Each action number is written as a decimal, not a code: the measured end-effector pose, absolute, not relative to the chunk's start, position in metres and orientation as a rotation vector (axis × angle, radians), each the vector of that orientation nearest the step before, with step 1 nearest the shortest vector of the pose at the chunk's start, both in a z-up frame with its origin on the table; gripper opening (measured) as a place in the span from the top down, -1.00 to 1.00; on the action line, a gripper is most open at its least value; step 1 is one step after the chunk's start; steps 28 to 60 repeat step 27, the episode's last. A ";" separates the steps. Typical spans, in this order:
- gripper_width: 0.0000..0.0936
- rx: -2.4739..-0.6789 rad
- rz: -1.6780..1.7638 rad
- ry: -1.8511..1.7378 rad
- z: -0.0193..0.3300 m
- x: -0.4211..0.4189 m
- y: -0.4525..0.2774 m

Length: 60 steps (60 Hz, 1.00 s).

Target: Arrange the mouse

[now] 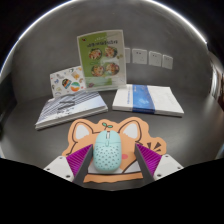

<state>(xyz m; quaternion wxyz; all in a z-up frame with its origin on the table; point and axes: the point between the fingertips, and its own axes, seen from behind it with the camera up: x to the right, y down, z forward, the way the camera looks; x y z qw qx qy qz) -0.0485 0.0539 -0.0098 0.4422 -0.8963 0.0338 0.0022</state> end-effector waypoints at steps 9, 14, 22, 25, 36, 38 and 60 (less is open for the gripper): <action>-0.82 -2.183 0.086 -0.051 0.014 -0.052 0.028; -0.82 -2.159 0.102 -0.156 0.031 -0.051 -0.003; -0.81 -2.125 0.128 -0.279 0.055 -0.043 -0.065; -0.81 -2.141 0.143 -0.308 0.058 -0.038 -0.090; -0.81 -2.156 0.159 -0.322 0.059 -0.038 -0.109; -0.81 -2.156 0.159 -0.322 0.059 -0.038 -0.109; -0.81 -2.156 0.159 -0.322 0.059 -0.038 -0.109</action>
